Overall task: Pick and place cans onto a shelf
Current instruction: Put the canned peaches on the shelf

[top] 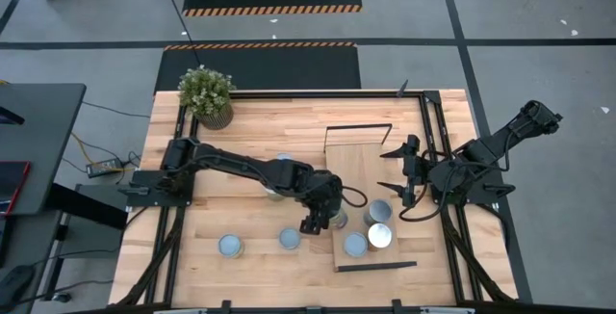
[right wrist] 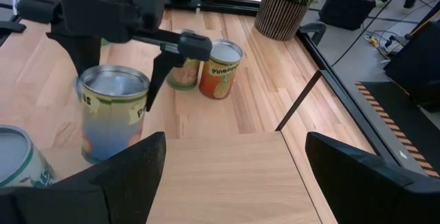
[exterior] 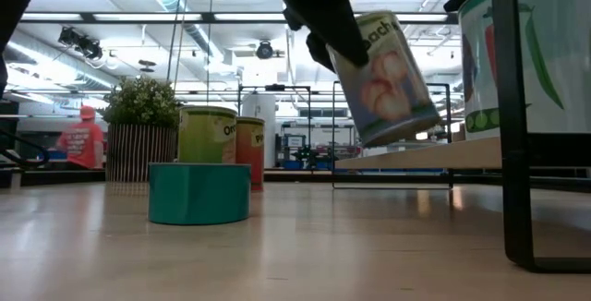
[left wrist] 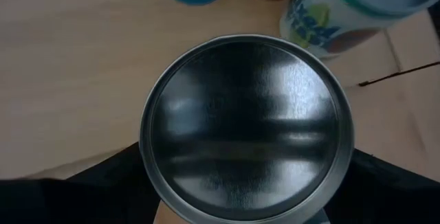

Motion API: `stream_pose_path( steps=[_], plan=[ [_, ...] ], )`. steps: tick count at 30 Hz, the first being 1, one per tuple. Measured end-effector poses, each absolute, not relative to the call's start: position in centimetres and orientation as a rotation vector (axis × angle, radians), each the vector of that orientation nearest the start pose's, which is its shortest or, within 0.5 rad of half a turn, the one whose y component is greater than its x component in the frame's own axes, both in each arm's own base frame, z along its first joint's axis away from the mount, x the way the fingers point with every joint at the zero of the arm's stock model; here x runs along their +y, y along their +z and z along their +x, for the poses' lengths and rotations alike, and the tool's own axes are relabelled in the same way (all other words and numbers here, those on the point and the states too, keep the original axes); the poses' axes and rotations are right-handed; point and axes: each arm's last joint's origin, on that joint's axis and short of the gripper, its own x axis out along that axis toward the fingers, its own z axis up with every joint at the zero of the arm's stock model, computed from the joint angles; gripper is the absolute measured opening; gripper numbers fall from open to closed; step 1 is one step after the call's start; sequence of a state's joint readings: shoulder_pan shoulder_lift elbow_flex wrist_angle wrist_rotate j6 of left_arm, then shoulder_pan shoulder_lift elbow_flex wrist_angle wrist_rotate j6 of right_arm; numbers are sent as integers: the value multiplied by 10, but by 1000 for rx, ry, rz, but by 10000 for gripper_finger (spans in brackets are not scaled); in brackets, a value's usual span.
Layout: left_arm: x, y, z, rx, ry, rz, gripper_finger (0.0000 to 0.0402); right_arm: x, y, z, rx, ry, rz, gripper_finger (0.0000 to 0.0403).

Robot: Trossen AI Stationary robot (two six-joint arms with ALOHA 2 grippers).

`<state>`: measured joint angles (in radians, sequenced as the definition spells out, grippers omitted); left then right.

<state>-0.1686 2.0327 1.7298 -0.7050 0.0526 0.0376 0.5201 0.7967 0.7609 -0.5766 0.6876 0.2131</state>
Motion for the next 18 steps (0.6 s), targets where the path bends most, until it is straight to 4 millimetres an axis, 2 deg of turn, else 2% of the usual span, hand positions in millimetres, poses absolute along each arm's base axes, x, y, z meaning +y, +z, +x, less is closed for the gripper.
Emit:
stream_pose_path(
  steps=[7, 18],
  plan=[
    [-83, 230, 443, 988, -225, 145, 314, 62, 291, 145, 484, -214, -139, 357],
    [-89, 228, 447, 941, -207, 156, 315, 62, 292, 145, 484, -213, -140, 357]
  ],
)
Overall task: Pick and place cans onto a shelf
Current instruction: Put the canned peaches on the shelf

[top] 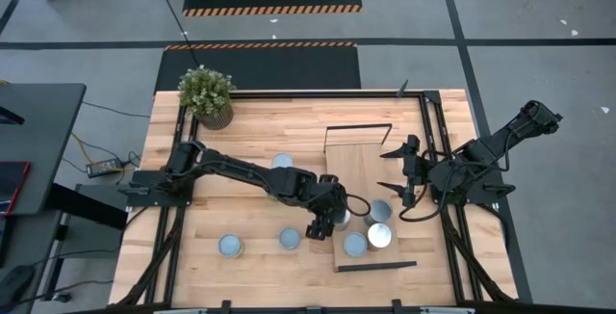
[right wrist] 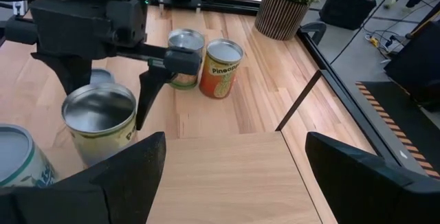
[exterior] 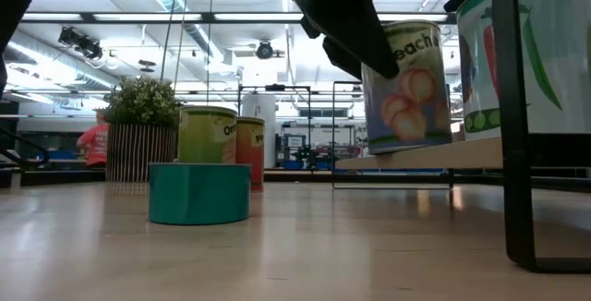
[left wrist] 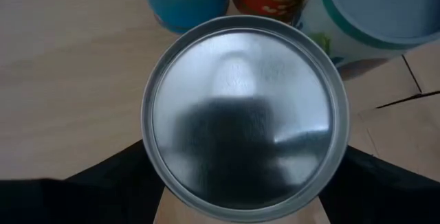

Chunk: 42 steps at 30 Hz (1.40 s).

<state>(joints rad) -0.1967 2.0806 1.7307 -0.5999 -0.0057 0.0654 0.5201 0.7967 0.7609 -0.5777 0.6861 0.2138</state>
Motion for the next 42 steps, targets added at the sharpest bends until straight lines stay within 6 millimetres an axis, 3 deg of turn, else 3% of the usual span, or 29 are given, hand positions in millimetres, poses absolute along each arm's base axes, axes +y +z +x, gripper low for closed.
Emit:
stream_pose_path(
  steps=[42],
  plan=[
    [-93, 229, 449, 899, -212, 250, 318, 62, 292, 145, 484, -213, -141, 357]
  ],
)
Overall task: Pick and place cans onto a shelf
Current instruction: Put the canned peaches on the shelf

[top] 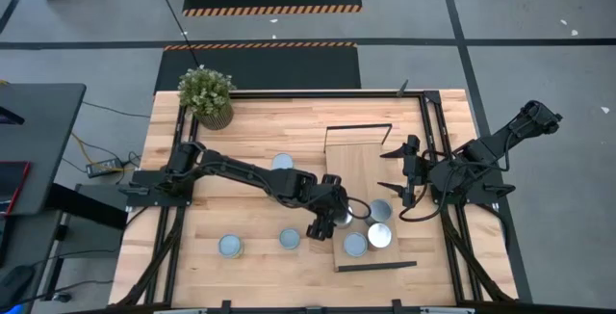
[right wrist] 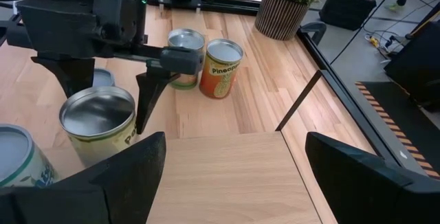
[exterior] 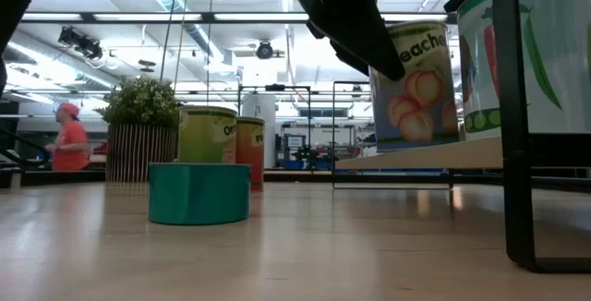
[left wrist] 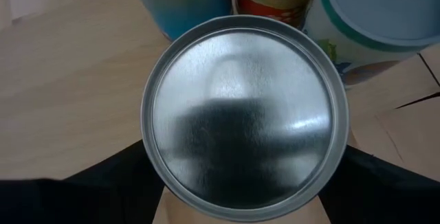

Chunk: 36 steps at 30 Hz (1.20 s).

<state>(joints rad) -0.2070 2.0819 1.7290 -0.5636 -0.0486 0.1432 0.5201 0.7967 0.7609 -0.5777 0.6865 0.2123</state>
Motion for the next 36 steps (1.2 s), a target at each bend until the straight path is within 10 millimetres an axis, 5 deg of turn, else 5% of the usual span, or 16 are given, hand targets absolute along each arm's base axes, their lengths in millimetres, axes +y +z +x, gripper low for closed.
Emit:
stream_pose_path(
  steps=[9, 26, 36],
  plan=[
    [-96, 230, 449, 884, -226, 258, 393, 62, 292, 145, 484, -213, -140, 357],
    [-92, 226, 445, 937, -289, 430, 389, 62, 292, 145, 483, -213, -140, 357],
    [-85, 225, 442, 994, -93, 509, 389, 62, 292, 145, 483, -213, -139, 357]
  ],
)
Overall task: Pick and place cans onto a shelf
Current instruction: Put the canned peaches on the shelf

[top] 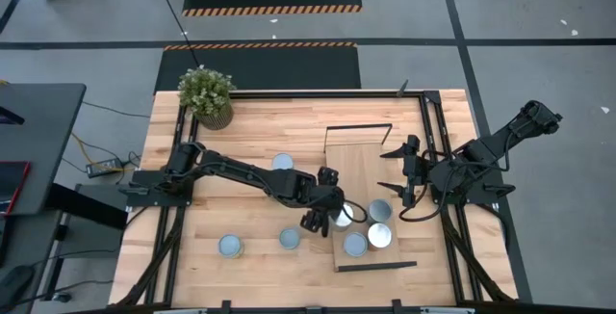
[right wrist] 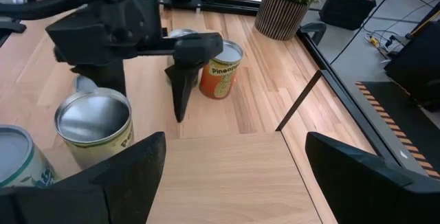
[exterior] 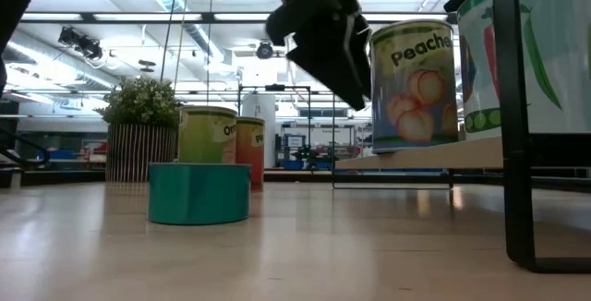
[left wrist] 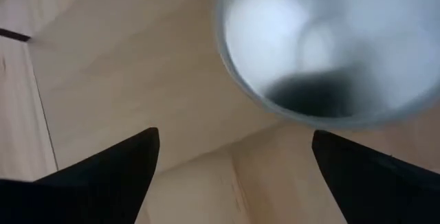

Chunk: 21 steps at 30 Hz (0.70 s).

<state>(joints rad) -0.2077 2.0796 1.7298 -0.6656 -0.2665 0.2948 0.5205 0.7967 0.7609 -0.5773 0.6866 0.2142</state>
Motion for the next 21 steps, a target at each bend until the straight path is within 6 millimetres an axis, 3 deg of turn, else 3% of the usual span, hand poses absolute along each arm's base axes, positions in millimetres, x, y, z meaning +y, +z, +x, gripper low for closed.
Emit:
stream_pose_path(
  steps=[9, 21],
  plan=[
    [-90, 233, 452, 858, -62, 426, 389, 62, 292, 145, 478, -213, -135, 357],
    [-90, 234, 453, 840, -44, 375, 389, 62, 291, 144, 487, -217, -130, 357]
  ],
)
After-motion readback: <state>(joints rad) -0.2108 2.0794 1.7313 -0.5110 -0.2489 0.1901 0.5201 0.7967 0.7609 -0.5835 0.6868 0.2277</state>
